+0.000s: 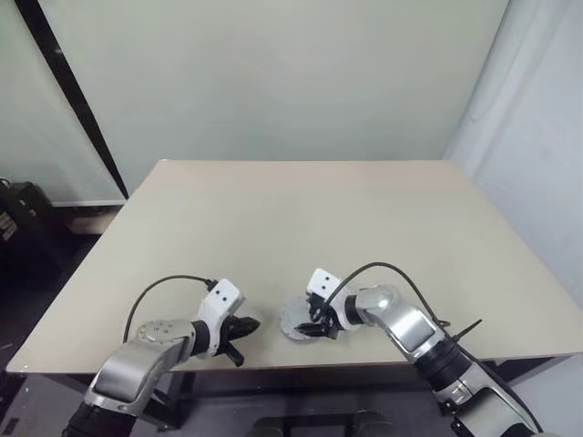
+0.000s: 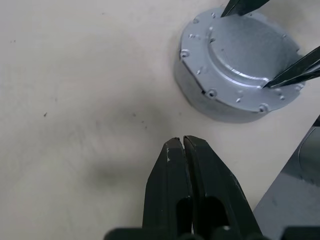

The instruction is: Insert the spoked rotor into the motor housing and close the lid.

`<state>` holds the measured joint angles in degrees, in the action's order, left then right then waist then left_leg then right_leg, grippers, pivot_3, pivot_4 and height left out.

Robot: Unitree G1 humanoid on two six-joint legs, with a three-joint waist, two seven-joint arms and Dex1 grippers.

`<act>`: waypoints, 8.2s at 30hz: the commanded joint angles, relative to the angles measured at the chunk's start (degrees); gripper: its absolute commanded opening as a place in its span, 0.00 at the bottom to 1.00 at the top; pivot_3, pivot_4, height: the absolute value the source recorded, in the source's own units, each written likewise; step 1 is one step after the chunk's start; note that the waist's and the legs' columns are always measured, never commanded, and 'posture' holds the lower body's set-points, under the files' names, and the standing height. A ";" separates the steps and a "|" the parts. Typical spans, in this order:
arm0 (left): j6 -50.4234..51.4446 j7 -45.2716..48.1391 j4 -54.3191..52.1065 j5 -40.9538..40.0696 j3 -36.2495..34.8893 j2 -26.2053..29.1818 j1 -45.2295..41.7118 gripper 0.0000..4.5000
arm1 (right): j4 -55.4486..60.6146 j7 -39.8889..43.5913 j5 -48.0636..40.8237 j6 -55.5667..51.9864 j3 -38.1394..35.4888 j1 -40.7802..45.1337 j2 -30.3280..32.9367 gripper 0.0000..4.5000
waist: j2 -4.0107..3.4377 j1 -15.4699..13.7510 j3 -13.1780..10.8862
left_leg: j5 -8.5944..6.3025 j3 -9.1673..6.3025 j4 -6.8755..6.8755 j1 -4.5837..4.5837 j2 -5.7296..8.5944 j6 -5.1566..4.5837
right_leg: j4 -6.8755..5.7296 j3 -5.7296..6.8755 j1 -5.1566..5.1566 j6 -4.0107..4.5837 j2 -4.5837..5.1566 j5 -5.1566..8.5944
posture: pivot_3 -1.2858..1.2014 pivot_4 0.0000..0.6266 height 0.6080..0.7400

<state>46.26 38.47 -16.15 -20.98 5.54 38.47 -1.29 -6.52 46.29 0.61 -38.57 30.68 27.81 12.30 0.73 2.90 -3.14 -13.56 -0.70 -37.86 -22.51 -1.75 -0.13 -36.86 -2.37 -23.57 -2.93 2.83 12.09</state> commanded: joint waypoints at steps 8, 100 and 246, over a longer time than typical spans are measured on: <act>-0.42 -0.21 -1.83 -0.10 -1.47 0.06 -0.38 0.00 | 0.82 -1.03 1.58 -2.31 2.26 1.15 0.09 0.71 | -0.01 0.01 0.01 | 0.00 0.00 -0.01 0.02 -0.01 0.00 | 0.00 0.00 0.00 0.00 0.00 0.00 | 0.52 0.00 1.00; -1.57 1.63 9.14 7.92 9.80 -10.40 -8.32 0.00 | -15.20 -16.36 -29.20 -42.52 -48.49 5.22 -11.31 0.99 | -0.82 -0.23 0.54 | 0.14 -0.13 -0.10 -0.02 0.27 -0.22 | 0.13 -0.09 0.14 -0.01 0.10 0.01 | 0.52 0.00 1.00; 17.74 -17.62 22.69 -50.49 -32.70 -33.54 -4.81 0.44 | -4.31 -29.68 -50.64 -42.77 -53.37 1.69 -23.97 1.00 | -0.61 1.89 0.45 | 0.16 -0.11 0.79 -0.40 0.19 -0.25 | 0.21 -0.10 -0.56 0.01 0.00 0.01 | 0.52 0.00 1.00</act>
<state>66.11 19.67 7.76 -71.68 -27.14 4.24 -5.11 -14.36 14.57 -48.73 -83.57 -25.51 28.79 -9.21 0.12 4.79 -2.70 -13.40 -0.81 -37.07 -22.90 -1.56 -0.38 -36.66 -2.47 -24.14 -2.93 2.82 12.11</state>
